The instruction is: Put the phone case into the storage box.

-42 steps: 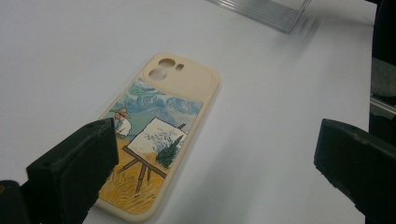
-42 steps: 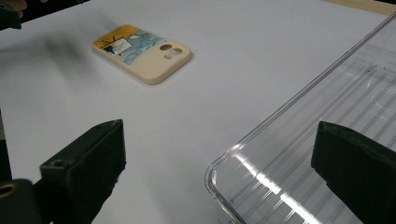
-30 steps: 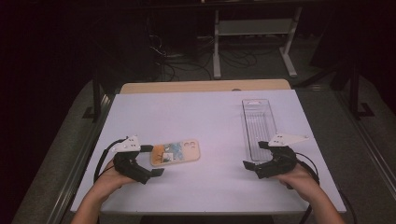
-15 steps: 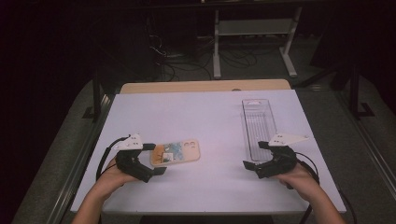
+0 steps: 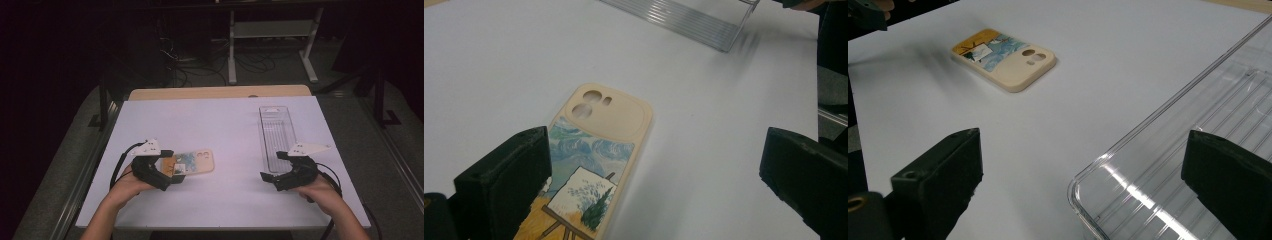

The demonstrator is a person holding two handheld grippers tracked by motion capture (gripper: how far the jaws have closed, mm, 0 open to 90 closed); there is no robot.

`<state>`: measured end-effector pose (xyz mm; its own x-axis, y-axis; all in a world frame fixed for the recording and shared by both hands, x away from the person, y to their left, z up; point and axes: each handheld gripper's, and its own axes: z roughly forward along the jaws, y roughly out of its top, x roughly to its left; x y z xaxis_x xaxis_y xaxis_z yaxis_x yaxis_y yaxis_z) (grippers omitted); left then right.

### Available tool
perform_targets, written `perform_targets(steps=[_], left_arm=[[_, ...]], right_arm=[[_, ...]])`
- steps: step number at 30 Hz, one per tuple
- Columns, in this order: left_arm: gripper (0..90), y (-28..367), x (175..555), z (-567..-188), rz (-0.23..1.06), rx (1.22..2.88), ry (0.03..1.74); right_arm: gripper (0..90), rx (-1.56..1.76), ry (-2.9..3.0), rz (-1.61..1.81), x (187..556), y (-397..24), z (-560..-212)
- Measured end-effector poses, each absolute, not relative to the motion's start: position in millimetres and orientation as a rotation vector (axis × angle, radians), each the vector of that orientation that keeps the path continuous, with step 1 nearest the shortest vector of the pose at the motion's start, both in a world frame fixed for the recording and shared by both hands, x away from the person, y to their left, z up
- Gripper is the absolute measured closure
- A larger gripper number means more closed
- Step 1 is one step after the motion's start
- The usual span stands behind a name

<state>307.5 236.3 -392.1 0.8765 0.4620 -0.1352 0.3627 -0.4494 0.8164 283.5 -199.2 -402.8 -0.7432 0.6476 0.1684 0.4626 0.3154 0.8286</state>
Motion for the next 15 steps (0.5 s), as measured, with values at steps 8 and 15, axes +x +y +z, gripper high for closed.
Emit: perform_targets(steps=[8,15], left_arm=[[0.1,223.7,313.0,-394.8,0.112,2.097,0.585],[5.8,212.2,318.4,-394.7,0.103,2.096,0.562]], right_arm=[[2.6,1.023,2.381,1.404,284.1,-199.6,-402.8],[2.6,1.031,2.384,1.403,283.5,-199.7,-402.6]])
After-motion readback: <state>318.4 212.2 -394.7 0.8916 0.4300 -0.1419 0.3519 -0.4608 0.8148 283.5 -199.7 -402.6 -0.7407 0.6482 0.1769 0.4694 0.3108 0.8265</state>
